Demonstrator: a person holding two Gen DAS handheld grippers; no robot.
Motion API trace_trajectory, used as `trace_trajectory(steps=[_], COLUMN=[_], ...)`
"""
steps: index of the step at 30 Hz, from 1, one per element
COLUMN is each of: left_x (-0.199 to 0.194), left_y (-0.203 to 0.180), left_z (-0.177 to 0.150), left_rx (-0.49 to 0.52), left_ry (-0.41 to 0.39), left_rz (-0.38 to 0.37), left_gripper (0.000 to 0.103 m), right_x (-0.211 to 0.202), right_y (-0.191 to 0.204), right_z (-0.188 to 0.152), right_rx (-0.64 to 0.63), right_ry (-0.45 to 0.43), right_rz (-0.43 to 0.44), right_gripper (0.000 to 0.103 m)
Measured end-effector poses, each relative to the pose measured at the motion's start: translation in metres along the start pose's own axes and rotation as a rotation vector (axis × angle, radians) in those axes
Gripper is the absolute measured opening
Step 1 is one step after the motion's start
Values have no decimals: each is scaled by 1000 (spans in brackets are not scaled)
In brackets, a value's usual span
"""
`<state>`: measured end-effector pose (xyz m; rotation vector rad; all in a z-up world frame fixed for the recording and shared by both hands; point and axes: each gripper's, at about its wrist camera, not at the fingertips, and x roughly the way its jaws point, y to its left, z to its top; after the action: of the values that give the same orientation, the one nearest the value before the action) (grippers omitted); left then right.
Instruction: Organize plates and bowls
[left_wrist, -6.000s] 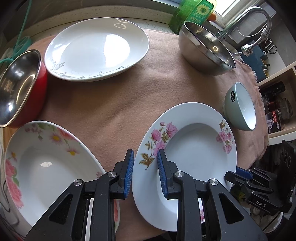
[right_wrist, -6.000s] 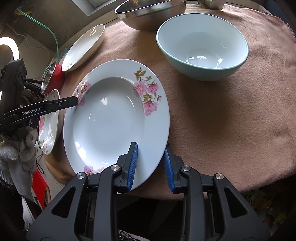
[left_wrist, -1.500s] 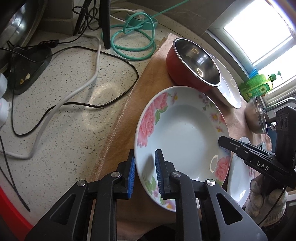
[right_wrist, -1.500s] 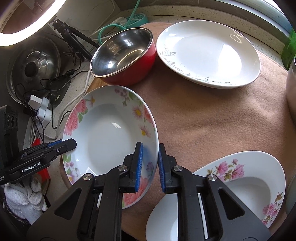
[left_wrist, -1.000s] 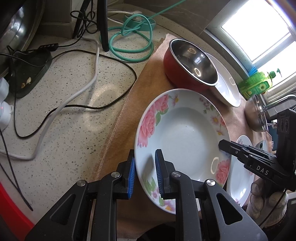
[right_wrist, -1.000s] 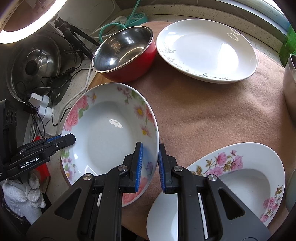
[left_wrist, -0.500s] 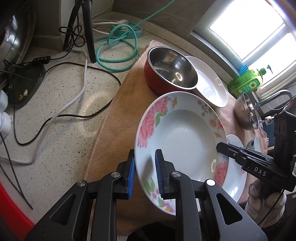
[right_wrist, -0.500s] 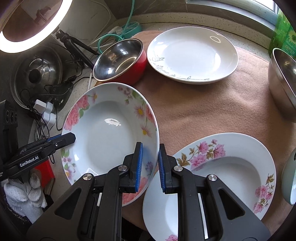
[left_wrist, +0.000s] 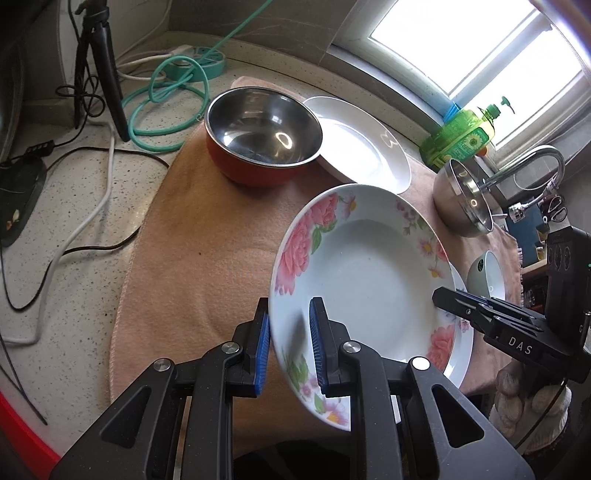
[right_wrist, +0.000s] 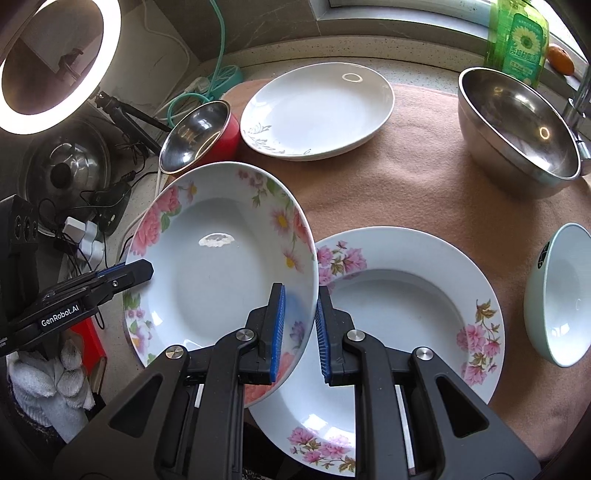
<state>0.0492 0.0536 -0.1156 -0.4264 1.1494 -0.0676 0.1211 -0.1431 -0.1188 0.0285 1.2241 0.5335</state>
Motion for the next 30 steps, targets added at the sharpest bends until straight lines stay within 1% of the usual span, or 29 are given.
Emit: trace_trajectory(steps=[11,30], left_x=[17,46], left_y=[-40,-88], left_z=[-1,-18], left_rx=[89,186], left_ry=[39,113], left_rz=[-34,-53], left_gripper=[19,19], right_x=[-21,-28], right_y=[-38,-88], right_z=[-20,-55], right_rx=[77,177], right_ry=[-18,5], right_rz=[-41,-87], right_gripper=[16,17])
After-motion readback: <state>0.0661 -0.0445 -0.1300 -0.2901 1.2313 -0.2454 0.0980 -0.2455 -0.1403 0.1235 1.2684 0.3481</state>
